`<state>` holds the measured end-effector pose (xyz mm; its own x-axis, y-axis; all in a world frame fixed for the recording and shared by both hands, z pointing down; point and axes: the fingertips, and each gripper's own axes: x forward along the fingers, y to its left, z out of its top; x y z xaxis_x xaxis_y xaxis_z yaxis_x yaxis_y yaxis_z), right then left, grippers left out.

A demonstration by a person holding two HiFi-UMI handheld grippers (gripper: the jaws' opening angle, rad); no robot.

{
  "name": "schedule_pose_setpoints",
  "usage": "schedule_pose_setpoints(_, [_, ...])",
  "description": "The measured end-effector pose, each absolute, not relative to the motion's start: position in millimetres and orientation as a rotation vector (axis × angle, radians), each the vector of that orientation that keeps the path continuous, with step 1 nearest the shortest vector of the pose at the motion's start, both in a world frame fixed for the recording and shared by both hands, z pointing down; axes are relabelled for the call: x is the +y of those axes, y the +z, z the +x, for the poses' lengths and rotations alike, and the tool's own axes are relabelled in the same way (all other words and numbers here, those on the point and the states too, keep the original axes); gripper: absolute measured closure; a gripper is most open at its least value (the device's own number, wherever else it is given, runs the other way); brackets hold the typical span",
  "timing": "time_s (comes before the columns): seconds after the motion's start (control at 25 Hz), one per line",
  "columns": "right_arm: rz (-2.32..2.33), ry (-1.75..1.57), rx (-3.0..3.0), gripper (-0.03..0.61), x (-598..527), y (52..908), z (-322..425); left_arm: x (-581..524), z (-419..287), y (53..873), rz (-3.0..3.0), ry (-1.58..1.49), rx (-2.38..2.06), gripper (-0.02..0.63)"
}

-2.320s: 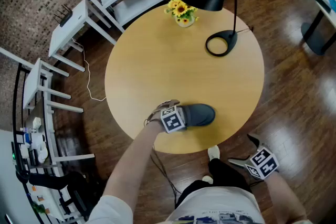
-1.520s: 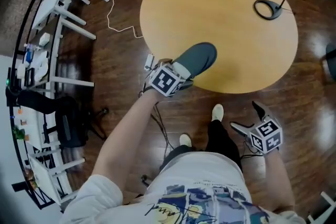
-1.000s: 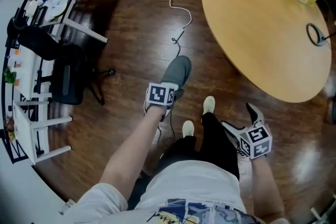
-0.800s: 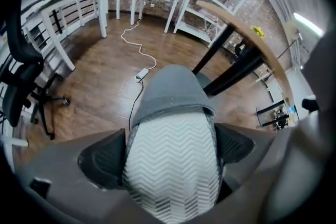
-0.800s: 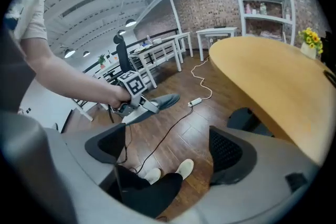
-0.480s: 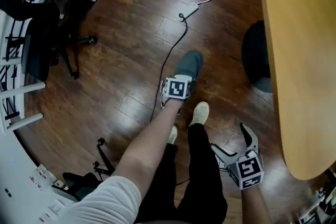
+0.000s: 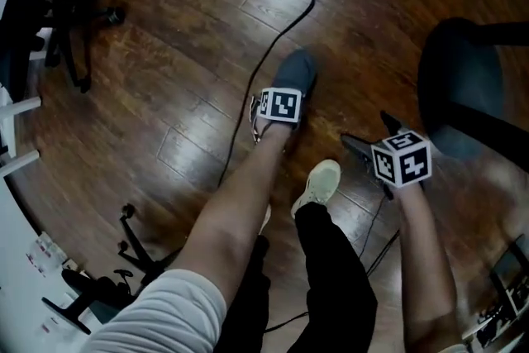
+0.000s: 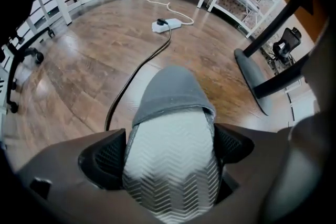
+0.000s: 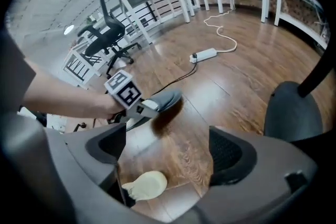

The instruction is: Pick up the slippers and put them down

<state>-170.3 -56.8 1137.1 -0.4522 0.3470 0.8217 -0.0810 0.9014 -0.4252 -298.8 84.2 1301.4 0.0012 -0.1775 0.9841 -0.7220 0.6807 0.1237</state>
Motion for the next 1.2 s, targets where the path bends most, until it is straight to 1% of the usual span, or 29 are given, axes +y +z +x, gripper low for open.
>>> schedule_pose_setpoints(0.16, [-0.143, 0.584, -1.989, 0.097, -78.2, 1192.6, -213.9, 95.0, -294.2, 1342.7, 0.732, 0.424, -1.512, 0.091])
schedule_pose_setpoints(0.24, [-0.151, 0.632, -1.991, 0.098, -72.1, 1201.4, -218.5, 98.5, -286.1, 1357.5, 0.754, 0.397, -1.458, 0.079])
schedule_pose_setpoints(0.28, [-0.160, 0.637, -1.987, 0.098, -68.5, 1202.2, -217.5, 99.8, -287.0, 1359.6, 0.775, 0.406, -1.446, 0.061])
schedule_pose_setpoints(0.32, [-0.169, 0.630, -1.979, 0.098, -65.7, 1201.4, -214.3, 101.3, -289.8, 1357.8, 0.798, 0.424, -1.447, 0.016])
schedule_pose_setpoints(0.44, [-0.178, 0.613, -1.951, 0.102, -59.3, 1187.2, -197.8, 110.9, -295.7, 1329.5, 0.843, 0.476, -1.466, 0.014])
schedule_pose_setpoints(0.48, [-0.176, 0.616, -1.947, 0.125, -56.3, 1176.4, -193.1, 117.5, -296.3, 1312.8, 0.845, 0.487, -1.468, 0.014])
schedule_pose_setpoints(0.56, [-0.171, 0.624, -1.954, 0.154, -48.7, 1144.5, -187.2, 136.6, -297.2, 1270.9, 0.834, 0.512, -1.464, 0.014])
schedule_pose_setpoints(0.6, [-0.168, 0.622, -1.967, 0.155, -43.7, 1124.9, -185.5, 147.7, -296.2, 1247.7, 0.832, 0.526, -1.455, 0.014])
schedule_pose_setpoints(0.76, [-0.172, 0.599, -2.013, 0.155, -7.4, 1026.5, -176.6, 179.1, -274.6, 1140.7, 0.924, 0.499, -1.398, 0.014])
schedule_pose_setpoints(0.84, [-0.158, 0.598, -2.026, 0.152, 13.8, 962.4, -160.8, 194.4, -261.4, 1072.2, 0.973, 0.517, -1.386, 0.014])
schedule_pose_setpoints(0.88, [-0.149, 0.607, -2.030, 0.133, 24.6, 928.9, -150.1, 202.9, -255.1, 1036.6, 0.991, 0.537, -1.383, 0.014])
schedule_pose_setpoints(0.96, [-0.133, 0.632, -2.033, 0.130, 45.6, 858.9, -134.4, 219.6, -249.0, 963.7, 1.013, 0.566, -1.372, 0.014])
schedule_pose_setpoints(1.04, [-0.114, 0.624, -2.036, 0.130, 65.2, 782.3, -143.2, 230.7, -262.1, 885.9, 1.051, 0.526, -1.367, 0.014])
schedule_pose_setpoints(1.2, [-0.049, 0.506, -2.069, 0.132, 84.3, 631.2, -190.9, 229.1, -312.0, 735.0, 1.201, 0.411, -1.380, 0.016])
